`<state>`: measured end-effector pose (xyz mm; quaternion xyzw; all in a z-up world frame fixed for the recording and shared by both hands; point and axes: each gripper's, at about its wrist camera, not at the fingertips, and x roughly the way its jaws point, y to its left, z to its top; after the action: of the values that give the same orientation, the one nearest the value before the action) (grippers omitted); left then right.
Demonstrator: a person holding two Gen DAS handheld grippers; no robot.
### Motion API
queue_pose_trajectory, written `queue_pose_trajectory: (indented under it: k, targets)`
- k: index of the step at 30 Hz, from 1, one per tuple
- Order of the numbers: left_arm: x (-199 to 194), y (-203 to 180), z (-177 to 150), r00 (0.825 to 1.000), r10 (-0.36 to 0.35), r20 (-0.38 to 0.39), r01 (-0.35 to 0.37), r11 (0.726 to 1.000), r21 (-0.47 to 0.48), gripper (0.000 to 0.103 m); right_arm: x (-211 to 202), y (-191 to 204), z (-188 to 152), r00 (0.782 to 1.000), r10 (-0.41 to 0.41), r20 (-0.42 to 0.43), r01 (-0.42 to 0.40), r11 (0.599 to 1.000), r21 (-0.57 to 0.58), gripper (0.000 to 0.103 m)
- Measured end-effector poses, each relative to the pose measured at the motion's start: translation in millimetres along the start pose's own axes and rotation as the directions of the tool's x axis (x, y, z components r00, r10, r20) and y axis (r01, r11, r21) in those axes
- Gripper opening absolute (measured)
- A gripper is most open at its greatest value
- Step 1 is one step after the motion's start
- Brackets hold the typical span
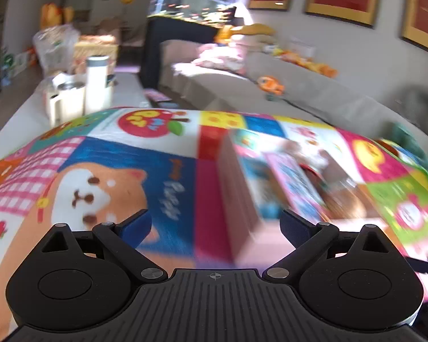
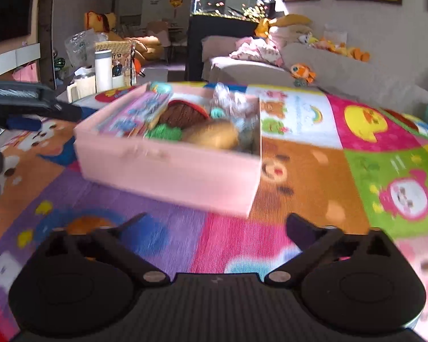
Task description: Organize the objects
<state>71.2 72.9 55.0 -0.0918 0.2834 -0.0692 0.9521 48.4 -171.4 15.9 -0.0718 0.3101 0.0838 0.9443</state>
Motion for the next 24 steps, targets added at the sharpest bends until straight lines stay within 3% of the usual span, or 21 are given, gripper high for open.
queue_pose_trajectory:
  k: [4, 7, 9, 12, 15, 17, 24]
  targets:
    - [-35.9, -22.3, -48.0, 0.997, -0.054, -0.047, 0.057, 0.996, 0.068, 0.1, -13.2, -2.2, -20.3, 0.994, 0.029, -0.103, -0.018, 0.994, 0.106, 0.103]
    - [-44.8, -37.0, -80.8, 0.994, 0.005, -0.105, 0.007, 0.994, 0.108, 0.1, -24.4, -4.1, -35.7, 0.985, 0.067, -0.158, -0.04, 0.984, 0.171, 0.103]
    - [-43.0, -41.6, -95.9, 0.991, 0.063, -0.121, -0.049, 0.992, 0.119, 0.1, -33.4, 2.5, -46.2, 0.987, 0.032, -0.158, -0.012, 0.991, 0.13, 0.103]
    - [-35.7, -57.1, -101.2, 0.984, 0.146, -0.099, -0.125, 0.973, 0.194, 0.101, -39.5, 3.6, -55.7, 0.991, 0.019, -0.136, -0.005, 0.994, 0.106, 0.103]
    - [-29.1, -59.5, -96.6, 0.979, 0.18, -0.092, -0.164, 0.974, 0.158, 0.101, -37.1, 0.0, -54.3, 0.991, 0.025, -0.135, -0.01, 0.994, 0.113, 0.103]
    - [-25.1, -61.9, -96.4, 0.974, 0.206, -0.089, -0.191, 0.97, 0.153, 0.102, -34.0, -0.1, -55.7, 0.996, 0.022, -0.091, -0.012, 0.994, 0.111, 0.103]
    - [-23.5, -62.6, -97.3, 0.973, 0.214, -0.091, -0.199, 0.968, 0.15, 0.103, -18.8, -1.6, -47.8, 0.999, -0.004, -0.054, 0.011, 0.992, 0.126, 0.103]
